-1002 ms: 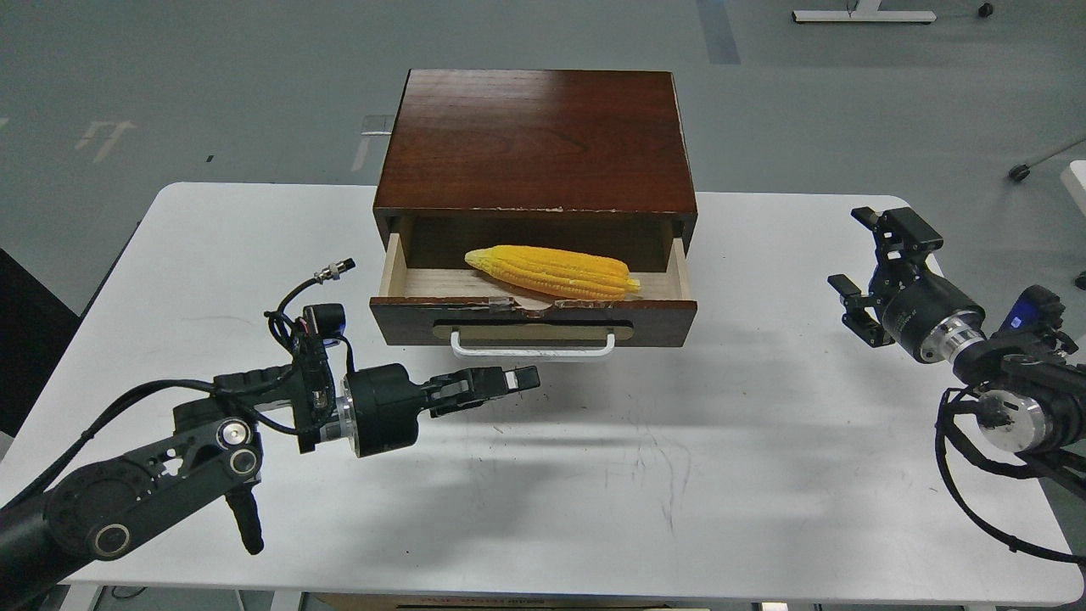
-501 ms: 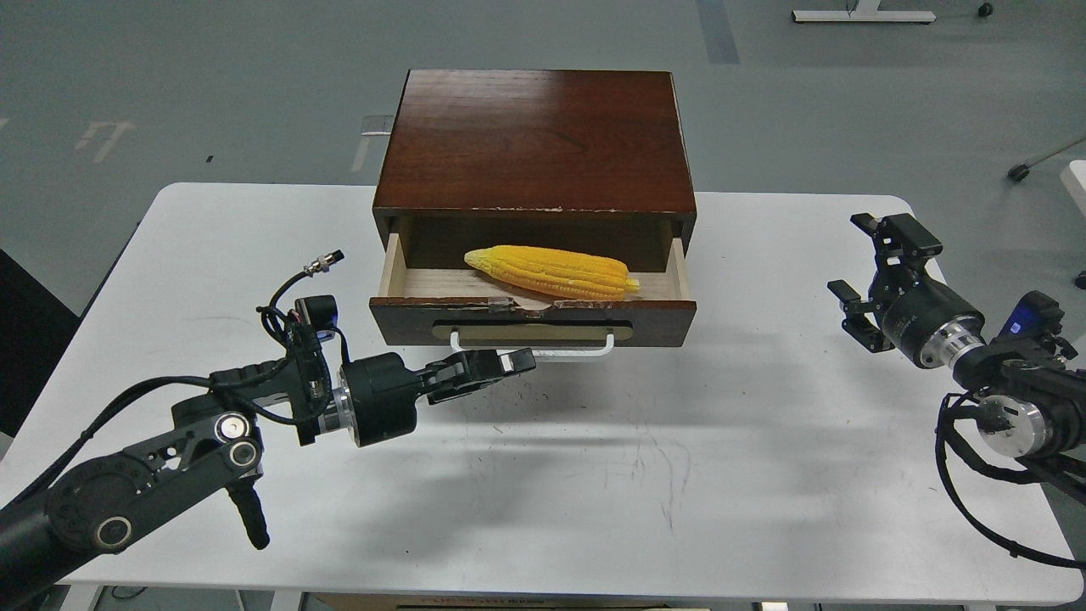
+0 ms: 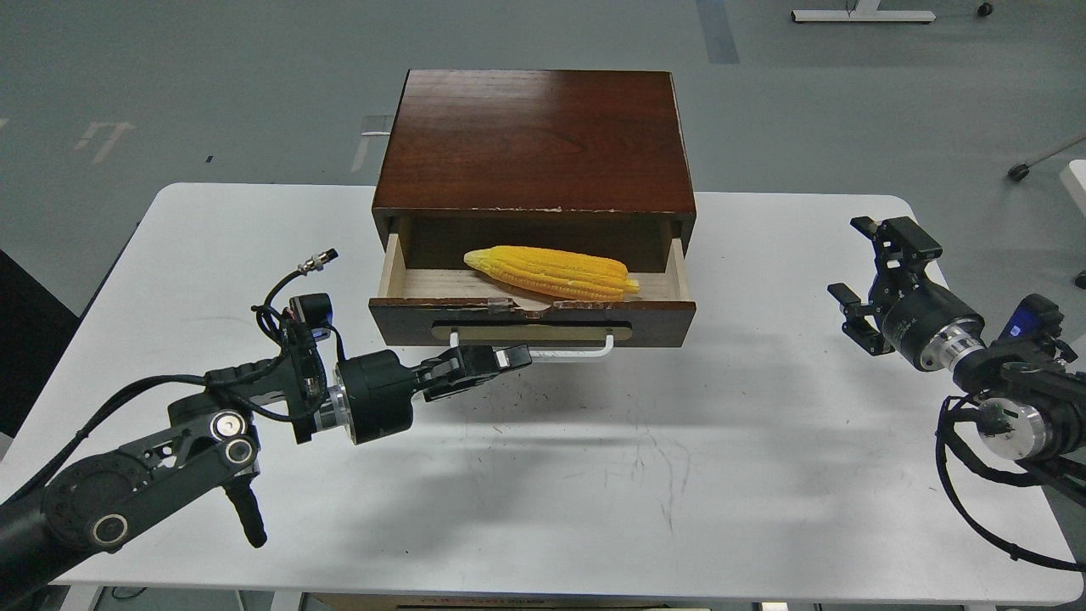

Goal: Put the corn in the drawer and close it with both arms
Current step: 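Position the left gripper tip against the drawer front near the handle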

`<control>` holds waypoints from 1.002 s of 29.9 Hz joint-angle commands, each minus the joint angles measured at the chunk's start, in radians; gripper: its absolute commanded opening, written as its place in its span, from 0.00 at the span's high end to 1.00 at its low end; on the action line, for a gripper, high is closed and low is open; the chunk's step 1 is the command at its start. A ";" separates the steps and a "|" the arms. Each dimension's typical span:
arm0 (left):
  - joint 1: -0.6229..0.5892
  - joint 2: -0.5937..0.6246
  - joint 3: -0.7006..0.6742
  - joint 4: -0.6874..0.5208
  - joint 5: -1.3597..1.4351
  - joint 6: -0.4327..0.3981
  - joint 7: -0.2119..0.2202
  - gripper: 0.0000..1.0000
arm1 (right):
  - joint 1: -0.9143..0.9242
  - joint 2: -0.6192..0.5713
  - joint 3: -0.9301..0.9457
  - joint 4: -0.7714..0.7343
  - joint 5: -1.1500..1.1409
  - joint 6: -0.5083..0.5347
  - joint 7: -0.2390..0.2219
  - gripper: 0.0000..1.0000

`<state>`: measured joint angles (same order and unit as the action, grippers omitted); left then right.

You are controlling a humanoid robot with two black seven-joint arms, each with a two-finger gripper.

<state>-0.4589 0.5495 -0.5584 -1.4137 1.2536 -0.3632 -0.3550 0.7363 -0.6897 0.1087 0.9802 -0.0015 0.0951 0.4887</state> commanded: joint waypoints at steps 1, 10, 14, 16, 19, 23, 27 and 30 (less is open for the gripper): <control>0.000 0.001 0.003 -0.002 0.000 -0.003 -0.002 1.00 | 0.000 -0.001 0.000 0.000 0.000 0.000 0.000 0.01; 0.000 0.007 0.008 -0.021 0.007 -0.036 -0.005 1.00 | -0.005 -0.001 0.000 0.000 0.000 0.000 0.000 0.01; -0.001 0.004 0.005 -0.019 0.007 -0.034 -0.005 1.00 | -0.005 -0.001 0.000 0.000 0.000 0.000 0.000 0.01; -0.003 0.004 0.002 -0.017 0.006 -0.036 -0.004 1.00 | -0.006 -0.001 0.000 0.000 0.000 0.000 0.000 0.01; -0.004 0.004 -0.001 -0.017 0.003 -0.034 -0.004 1.00 | -0.006 -0.001 0.000 0.000 0.000 0.000 0.000 0.01; -0.009 0.004 -0.001 -0.010 0.003 -0.033 -0.004 1.00 | -0.006 -0.001 0.000 0.000 0.000 0.000 0.000 0.01; -0.011 0.003 0.000 -0.005 0.003 -0.030 -0.004 1.00 | -0.006 -0.002 0.000 0.000 0.000 0.000 0.000 0.01; -0.011 0.003 0.000 -0.004 0.003 -0.028 -0.004 1.00 | -0.008 -0.004 0.000 0.000 0.000 0.000 0.000 0.01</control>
<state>-0.4689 0.5522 -0.5592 -1.4193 1.2562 -0.3930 -0.3590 0.7294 -0.6925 0.1090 0.9802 -0.0015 0.0951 0.4887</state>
